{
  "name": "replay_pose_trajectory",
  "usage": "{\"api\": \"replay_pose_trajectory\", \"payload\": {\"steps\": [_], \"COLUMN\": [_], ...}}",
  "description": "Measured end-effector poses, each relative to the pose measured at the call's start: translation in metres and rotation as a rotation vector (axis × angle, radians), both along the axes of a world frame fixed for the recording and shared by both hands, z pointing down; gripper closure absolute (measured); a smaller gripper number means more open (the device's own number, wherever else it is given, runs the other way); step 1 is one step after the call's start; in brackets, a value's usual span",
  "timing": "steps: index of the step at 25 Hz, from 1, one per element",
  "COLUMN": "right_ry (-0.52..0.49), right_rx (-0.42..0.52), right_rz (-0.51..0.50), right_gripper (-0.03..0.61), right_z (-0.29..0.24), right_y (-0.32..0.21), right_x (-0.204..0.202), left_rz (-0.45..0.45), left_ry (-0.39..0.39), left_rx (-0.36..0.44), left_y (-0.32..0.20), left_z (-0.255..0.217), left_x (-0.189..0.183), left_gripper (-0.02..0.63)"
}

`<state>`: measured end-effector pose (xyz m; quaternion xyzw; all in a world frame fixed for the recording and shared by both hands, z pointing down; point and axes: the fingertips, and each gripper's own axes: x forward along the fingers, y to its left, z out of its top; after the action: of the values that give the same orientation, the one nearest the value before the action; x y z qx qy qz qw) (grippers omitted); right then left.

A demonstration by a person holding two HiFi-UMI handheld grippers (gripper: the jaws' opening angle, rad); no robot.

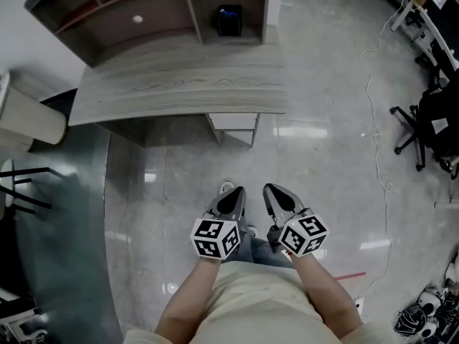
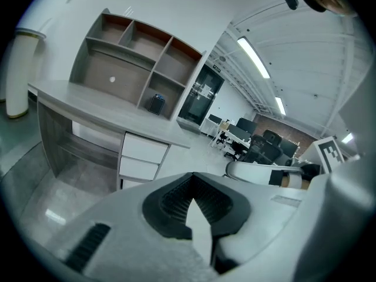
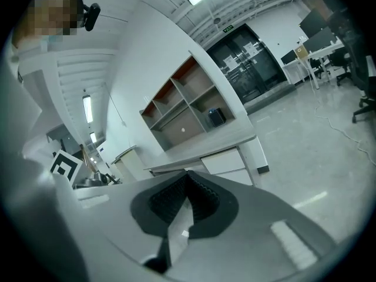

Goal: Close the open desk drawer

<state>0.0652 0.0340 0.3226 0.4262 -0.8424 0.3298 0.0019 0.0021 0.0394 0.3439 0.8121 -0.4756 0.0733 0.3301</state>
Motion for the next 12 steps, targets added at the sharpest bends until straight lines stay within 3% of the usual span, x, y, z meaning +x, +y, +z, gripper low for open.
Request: {"api": "replay_pose_trajectory", "payload": {"steps": [12], "right_ry": [0.145], "right_rx": [0.104], "right_rz": [-0.072], "right_gripper": [0.578], "right_z": [-0.042], "right_y": [0.065], "right_x": [-0.011], "left_rz": [0.041], "left_ry": [-0.074], "left_rx": [0.056], "left_y": [0.055], "left_z": [-0.048], "left_x": [0.0], "left_gripper": [0.617]}}
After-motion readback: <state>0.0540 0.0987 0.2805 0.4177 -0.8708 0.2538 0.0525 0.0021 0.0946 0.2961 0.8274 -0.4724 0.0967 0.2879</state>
